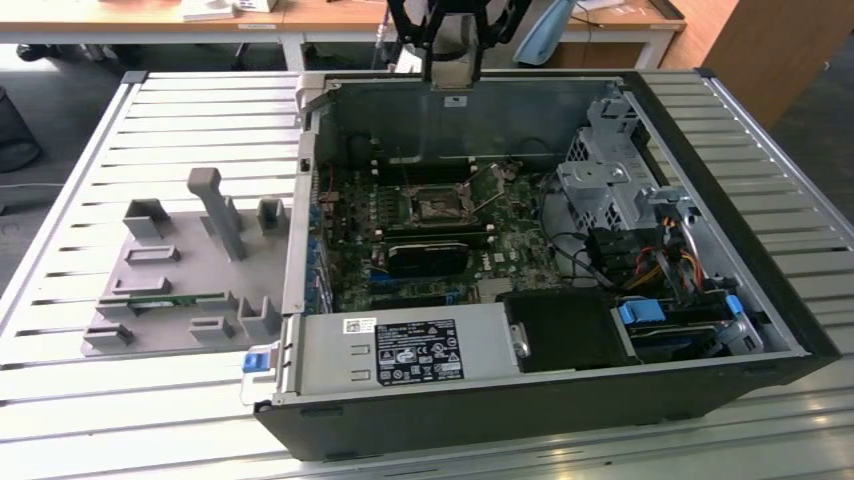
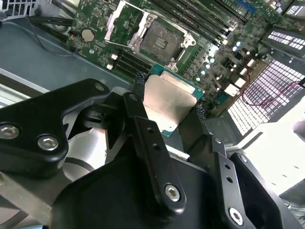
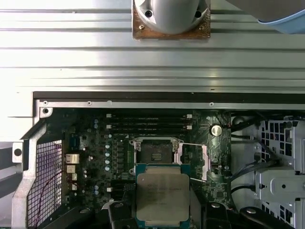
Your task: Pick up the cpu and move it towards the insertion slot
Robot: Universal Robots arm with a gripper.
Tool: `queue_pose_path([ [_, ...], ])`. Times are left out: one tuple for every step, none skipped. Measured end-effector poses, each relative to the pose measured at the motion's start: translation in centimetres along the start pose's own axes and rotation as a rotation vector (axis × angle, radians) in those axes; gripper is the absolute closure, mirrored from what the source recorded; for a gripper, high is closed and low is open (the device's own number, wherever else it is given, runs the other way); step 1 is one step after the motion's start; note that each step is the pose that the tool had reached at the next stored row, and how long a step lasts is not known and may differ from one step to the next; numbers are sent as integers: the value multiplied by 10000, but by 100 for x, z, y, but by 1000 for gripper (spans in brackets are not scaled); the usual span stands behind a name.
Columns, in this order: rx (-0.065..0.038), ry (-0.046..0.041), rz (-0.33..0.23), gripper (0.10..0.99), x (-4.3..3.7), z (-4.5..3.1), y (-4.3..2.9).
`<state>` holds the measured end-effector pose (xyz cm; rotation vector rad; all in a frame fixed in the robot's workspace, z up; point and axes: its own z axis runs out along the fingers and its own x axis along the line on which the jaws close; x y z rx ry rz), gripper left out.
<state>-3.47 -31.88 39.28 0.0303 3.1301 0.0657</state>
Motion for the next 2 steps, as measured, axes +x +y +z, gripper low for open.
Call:
queue_pose_path([
  [0, 0, 0, 549, 0, 0, 0],
  [0, 0, 0, 549, 0, 0, 0],
])
